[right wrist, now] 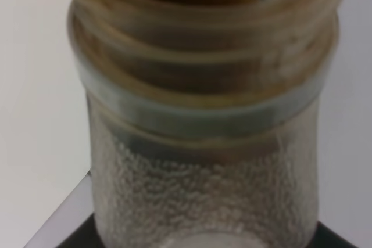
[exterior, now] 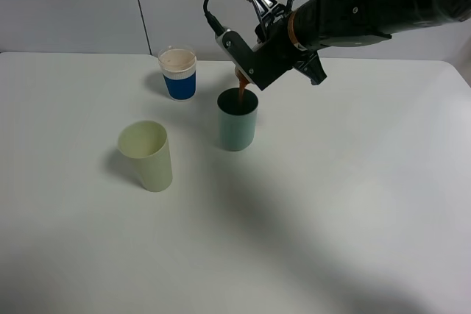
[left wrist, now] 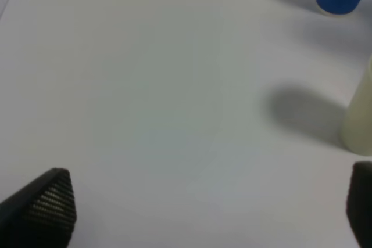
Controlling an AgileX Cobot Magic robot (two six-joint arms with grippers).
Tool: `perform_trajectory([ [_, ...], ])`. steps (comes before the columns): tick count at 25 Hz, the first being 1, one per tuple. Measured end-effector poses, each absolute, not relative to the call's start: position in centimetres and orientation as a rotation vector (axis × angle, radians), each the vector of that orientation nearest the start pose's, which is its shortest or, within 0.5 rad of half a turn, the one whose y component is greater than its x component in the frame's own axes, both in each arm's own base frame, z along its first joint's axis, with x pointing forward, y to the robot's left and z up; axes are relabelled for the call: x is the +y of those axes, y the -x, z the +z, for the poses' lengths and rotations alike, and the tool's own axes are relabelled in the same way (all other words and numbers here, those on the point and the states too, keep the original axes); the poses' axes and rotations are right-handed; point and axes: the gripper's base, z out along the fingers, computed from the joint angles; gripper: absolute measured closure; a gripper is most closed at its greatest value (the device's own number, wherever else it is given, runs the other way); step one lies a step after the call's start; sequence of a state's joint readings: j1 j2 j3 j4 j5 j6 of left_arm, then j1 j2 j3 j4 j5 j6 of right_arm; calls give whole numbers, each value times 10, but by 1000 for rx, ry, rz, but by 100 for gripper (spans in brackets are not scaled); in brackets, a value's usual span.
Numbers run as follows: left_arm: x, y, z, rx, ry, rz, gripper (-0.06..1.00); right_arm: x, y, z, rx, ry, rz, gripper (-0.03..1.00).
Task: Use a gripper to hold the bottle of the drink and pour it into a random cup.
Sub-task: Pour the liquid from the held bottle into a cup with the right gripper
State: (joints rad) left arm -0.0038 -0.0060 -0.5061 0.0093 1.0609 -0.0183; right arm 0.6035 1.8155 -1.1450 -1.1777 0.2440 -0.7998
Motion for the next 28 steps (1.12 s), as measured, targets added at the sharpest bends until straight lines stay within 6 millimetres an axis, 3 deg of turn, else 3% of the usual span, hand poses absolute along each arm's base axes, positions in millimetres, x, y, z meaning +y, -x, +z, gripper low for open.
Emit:
perform_trajectory([
  [28,1,7,279,2032,15,-3,2,214,-335,213,701,2319,-975,61],
])
